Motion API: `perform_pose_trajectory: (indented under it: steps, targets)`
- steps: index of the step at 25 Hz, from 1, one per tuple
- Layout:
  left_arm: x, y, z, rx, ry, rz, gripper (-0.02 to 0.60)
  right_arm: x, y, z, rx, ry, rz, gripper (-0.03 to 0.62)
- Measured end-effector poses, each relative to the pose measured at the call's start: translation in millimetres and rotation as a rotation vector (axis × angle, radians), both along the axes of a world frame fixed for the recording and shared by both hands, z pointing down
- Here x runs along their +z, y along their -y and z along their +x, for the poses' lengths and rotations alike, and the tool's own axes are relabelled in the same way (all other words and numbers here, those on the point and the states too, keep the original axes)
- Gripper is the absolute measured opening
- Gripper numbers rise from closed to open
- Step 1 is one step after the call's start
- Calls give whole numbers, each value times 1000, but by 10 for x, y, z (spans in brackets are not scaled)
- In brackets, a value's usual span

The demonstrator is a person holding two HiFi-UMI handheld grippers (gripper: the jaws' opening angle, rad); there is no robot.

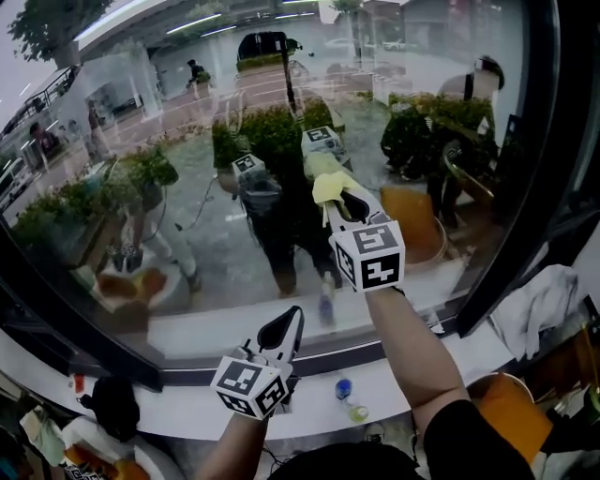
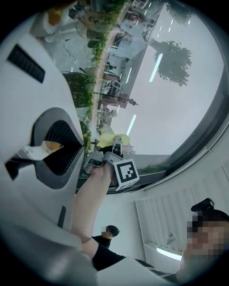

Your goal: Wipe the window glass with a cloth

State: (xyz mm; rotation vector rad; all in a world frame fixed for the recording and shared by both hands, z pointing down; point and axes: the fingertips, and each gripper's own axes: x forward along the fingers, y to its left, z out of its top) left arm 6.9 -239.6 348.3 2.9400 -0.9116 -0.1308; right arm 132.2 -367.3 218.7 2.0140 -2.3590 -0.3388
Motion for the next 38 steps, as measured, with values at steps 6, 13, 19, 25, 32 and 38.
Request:
perform_pose_trajectory:
  steps: [6, 13, 19, 25, 32, 38]
  targets:
    - [30, -82, 574, 54, 13, -6, 8, 33, -147, 650, 50, 3, 0, 54]
    - [134, -161, 1354, 111, 39, -14, 8, 144, -322, 1600, 116, 23, 7, 54]
    - [177, -217, 2080, 171, 46, -22, 8, 239, -466, 2368, 165, 35, 2, 54]
    - [291, -359, 2949, 227, 52, -31, 8, 408, -691, 3406, 233, 56, -8, 54]
    - [306, -272, 3069, 269, 53, -43, 8, 475, -714, 3803, 315, 76, -26, 54]
    - [332, -162, 3050, 277, 54, -47, 8, 504, -637, 3783, 318, 73, -23, 55]
